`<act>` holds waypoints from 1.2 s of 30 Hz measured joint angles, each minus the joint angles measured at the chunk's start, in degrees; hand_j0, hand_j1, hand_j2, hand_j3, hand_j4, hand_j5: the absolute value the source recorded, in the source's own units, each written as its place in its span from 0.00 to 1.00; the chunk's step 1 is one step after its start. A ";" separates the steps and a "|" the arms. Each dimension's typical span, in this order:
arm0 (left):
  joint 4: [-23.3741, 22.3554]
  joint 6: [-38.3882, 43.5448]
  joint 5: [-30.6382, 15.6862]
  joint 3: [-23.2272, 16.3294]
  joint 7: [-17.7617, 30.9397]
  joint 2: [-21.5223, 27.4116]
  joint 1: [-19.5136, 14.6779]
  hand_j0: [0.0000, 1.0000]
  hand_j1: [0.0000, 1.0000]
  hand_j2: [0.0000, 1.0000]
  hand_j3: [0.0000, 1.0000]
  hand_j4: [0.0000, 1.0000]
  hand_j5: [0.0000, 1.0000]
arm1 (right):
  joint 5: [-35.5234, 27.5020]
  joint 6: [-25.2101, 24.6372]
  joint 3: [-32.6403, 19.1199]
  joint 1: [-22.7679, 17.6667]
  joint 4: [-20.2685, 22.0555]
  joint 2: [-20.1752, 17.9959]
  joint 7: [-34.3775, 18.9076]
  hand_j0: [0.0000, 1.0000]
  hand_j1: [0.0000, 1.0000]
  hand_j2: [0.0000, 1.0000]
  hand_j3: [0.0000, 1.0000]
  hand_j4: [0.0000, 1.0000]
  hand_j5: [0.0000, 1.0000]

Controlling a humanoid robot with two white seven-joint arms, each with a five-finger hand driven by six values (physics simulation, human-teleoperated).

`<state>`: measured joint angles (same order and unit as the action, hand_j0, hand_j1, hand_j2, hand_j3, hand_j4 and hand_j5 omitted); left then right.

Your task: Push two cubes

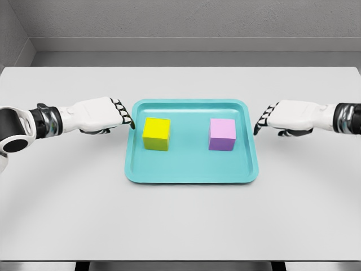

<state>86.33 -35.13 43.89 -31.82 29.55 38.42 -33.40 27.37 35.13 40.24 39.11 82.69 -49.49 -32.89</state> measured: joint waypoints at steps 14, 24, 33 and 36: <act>3.56 -0.01 0.09 -0.03 0.01 -1.66 0.44 0.72 0.72 0.72 0.72 0.72 0.72 | 3.61 0.01 0.13 0.97 -2.82 4.58 -0.08 0.68 0.68 0.68 0.68 0.68 0.68; 4.79 0.00 0.29 -0.03 0.16 -2.65 0.44 0.72 0.72 0.72 0.72 0.72 0.72 | 5.58 -0.06 1.15 0.88 -0.49 6.25 -0.17 0.68 0.68 0.68 0.68 0.68 0.68; 4.89 -0.01 0.58 -0.04 0.83 -4.19 0.35 0.72 0.72 0.72 0.72 0.72 0.72 | 6.79 0.00 1.94 1.85 -0.60 7.91 -0.17 0.68 0.68 0.68 0.68 0.68 0.68; 4.87 -0.01 0.84 -0.03 0.86 -4.88 0.35 0.72 0.72 0.72 0.72 0.72 0.72 | 7.11 0.01 2.37 2.02 -0.66 8.62 -0.18 0.68 0.68 0.68 0.68 0.68 0.68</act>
<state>91.20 -35.13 44.73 -31.85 30.42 33.54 -33.05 34.49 35.14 42.61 41.13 82.03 -40.87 -33.07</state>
